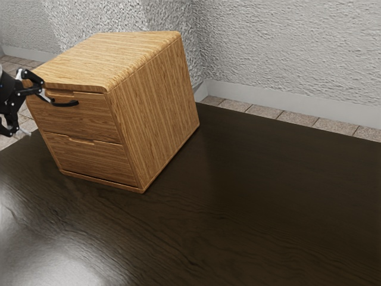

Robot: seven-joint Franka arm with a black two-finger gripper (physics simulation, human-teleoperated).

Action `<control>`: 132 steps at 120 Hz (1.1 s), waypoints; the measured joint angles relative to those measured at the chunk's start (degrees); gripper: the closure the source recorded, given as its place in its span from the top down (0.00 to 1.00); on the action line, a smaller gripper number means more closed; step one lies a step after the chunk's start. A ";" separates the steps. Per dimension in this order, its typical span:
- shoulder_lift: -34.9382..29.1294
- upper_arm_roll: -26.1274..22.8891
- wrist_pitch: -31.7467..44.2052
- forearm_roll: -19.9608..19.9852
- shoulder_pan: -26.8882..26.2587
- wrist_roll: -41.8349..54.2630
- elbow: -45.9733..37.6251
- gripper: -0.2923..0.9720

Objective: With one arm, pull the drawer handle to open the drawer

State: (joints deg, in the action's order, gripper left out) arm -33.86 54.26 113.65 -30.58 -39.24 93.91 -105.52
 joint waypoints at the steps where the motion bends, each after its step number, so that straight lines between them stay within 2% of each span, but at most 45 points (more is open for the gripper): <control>1: 0.00 0.07 0.17 0.00 -0.04 -0.05 -0.02 0.77; 52: 0.96 5.31 7.50 0.06 -2.25 -2.95 -2.31 0.77; 74: 0.99 5.85 9.11 0.08 -2.50 -4.01 -2.55 0.77; 104: 1.70 10.29 12.63 0.08 -7.48 -5.01 -1.16 0.77; 132: 2.19 11.81 14.26 0.16 -7.72 -5.97 -2.35 0.77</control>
State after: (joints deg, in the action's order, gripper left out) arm -31.68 66.07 127.91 -30.42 -46.95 87.94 -107.87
